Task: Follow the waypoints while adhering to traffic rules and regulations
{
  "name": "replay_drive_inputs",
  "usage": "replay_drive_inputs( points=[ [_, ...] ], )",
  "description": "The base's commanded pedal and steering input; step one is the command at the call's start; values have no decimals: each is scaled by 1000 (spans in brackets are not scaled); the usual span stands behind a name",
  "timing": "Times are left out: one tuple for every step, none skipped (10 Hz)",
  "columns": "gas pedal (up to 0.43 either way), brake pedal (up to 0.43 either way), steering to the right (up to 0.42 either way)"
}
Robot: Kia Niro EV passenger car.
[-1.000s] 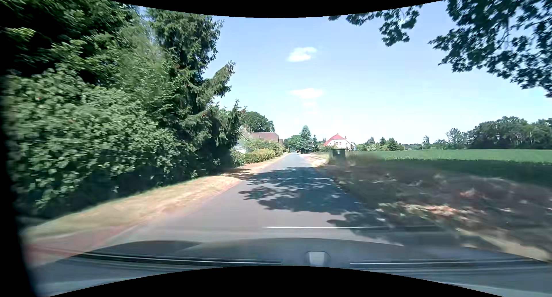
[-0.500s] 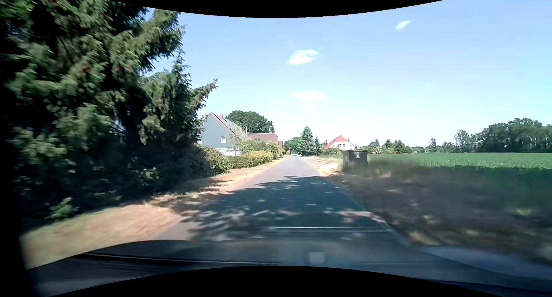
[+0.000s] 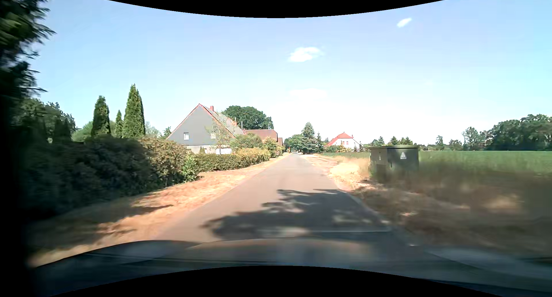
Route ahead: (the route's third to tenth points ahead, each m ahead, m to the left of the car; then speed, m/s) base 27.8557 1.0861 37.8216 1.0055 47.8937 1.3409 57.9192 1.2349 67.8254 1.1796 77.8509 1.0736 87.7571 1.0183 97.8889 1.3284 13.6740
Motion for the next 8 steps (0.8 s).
replay_drive_inputs(
  points=[
    [118,6,2],
    [118,6,2],
    [118,6,2],
    [118,6,2],
    [118,6,2],
    [118,6,2],
    [118,6,2],
    [118,6,2]
  ],
)
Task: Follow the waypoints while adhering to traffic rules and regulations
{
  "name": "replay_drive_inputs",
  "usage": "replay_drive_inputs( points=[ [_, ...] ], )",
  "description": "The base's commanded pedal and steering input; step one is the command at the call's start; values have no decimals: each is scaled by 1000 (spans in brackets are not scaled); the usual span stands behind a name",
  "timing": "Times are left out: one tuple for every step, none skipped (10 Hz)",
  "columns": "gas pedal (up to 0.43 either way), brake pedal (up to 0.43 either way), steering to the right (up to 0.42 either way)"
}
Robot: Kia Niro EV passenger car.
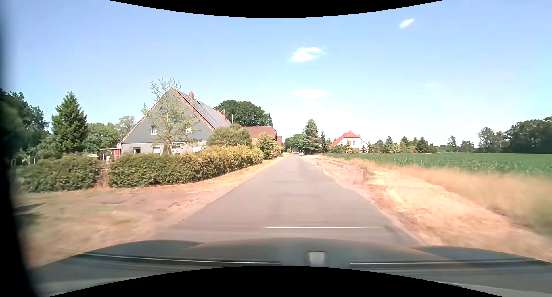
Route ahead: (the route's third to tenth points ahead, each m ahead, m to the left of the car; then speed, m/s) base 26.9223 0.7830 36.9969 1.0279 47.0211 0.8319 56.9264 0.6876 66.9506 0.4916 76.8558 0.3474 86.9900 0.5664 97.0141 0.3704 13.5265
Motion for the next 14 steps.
replay_drive_inputs(
  points=[
    [118,6,2],
    [118,6,2],
    [118,6,2],
    [118,6,2],
    [110,6,2],
    [118,6,2],
    [118,6,2],
    [118,6,2],
    [118,6,2],
    [118,6,1],
    [118,6,2],
    [118,6,2],
    [118,6,3],
    [118,6,4]
  ],
)
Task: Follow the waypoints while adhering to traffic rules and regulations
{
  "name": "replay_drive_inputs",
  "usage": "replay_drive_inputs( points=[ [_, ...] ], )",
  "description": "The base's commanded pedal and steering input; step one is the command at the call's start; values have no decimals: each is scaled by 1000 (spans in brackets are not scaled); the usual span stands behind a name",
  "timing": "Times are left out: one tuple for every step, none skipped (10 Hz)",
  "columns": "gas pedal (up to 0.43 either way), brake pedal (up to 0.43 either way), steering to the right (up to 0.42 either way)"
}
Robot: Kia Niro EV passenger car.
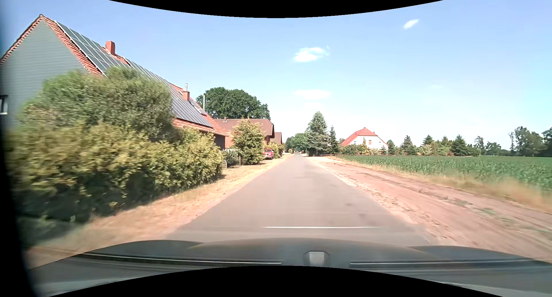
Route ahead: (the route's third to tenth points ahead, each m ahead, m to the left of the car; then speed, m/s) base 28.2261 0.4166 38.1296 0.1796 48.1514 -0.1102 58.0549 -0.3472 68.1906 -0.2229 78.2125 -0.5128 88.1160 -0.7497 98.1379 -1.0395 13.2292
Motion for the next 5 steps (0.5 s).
replay_drive_inputs(
  points=[
    [130,6,5],
    [130,6,4],
    [130,6,2],
    [130,6,2],
    [130,6,2]
  ],
)
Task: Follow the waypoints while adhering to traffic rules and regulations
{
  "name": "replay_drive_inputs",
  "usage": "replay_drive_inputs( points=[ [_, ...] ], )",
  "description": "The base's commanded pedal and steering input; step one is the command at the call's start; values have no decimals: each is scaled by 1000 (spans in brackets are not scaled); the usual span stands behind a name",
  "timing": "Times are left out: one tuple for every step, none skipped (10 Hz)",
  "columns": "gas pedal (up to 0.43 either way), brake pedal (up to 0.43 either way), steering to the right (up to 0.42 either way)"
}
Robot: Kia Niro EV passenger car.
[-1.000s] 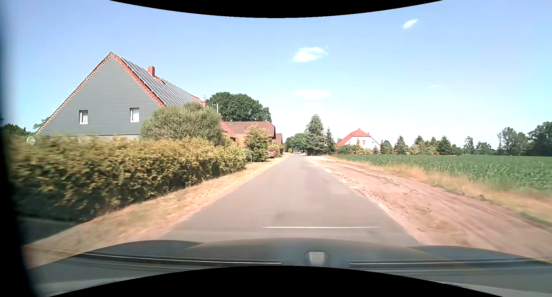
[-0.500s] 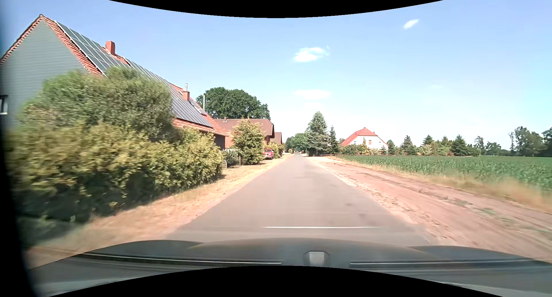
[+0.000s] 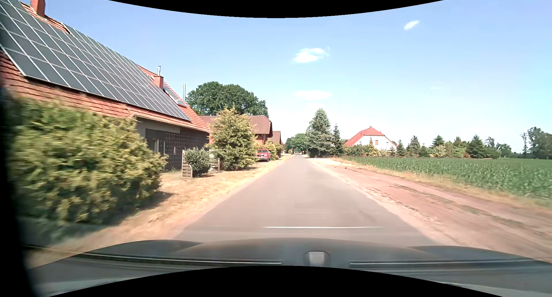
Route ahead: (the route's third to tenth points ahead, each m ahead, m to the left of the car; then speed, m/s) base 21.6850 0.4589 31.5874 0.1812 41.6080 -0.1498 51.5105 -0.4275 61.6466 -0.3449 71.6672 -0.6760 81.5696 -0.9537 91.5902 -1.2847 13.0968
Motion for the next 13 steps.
replay_drive_inputs(
  points=[
    [130,6,2],
    [130,6,2],
    [130,6,2],
    [130,6,2],
    [130,6,2],
    [130,6,2],
    [130,6,2],
    [130,6,2],
    [130,6,2],
    [130,6,1],
    [130,6,2],
    [130,6,1],
    [130,6,1]
  ],
)
